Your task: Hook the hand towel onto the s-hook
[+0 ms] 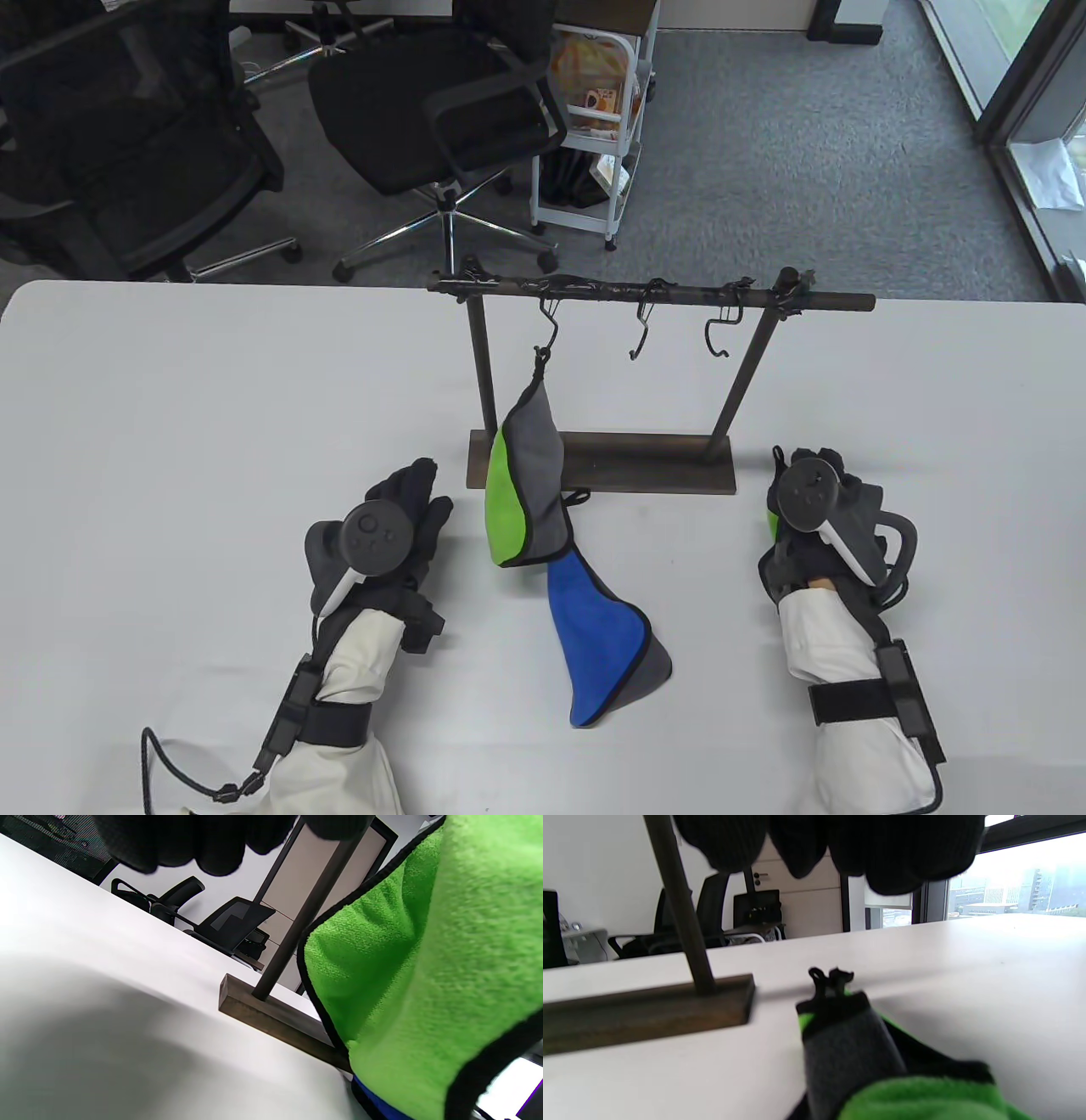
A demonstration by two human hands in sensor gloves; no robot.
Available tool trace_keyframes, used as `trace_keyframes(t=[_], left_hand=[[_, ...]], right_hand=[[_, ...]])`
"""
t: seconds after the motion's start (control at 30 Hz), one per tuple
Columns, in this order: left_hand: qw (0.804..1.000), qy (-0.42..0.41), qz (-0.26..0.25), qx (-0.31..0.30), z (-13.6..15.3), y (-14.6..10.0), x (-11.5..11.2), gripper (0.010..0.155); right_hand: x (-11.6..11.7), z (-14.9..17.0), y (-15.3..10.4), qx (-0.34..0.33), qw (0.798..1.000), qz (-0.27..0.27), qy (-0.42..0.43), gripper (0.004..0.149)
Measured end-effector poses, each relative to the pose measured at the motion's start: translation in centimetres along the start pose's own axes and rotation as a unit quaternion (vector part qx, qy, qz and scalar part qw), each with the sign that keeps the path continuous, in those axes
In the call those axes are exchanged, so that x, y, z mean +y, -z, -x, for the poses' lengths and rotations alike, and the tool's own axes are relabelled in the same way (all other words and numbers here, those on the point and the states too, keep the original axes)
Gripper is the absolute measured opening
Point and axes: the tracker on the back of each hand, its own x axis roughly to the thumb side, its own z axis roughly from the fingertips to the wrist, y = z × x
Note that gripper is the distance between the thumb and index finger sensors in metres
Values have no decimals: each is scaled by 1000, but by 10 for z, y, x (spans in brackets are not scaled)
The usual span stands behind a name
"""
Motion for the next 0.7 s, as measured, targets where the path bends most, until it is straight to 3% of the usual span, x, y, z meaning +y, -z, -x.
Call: trace_keyframes(t=[0.13, 0.37, 0.57, 0.7], left_hand=[[1000, 0, 0, 2, 1, -1, -1, 60], [1000, 6, -2, 0, 0, -3, -1, 61], [1000, 8, -12, -1, 1, -5, -2, 64], [1000, 10, -10, -1, 1, -7, -2, 64]], right_hand=[[28, -4, 5, 8, 998, -37, -51, 62], [60, 3, 9, 39, 989, -128, -56, 74], [63, 4, 11, 50, 990, -108, -77, 65], [60, 7, 11, 47, 992, -75, -84, 49]])
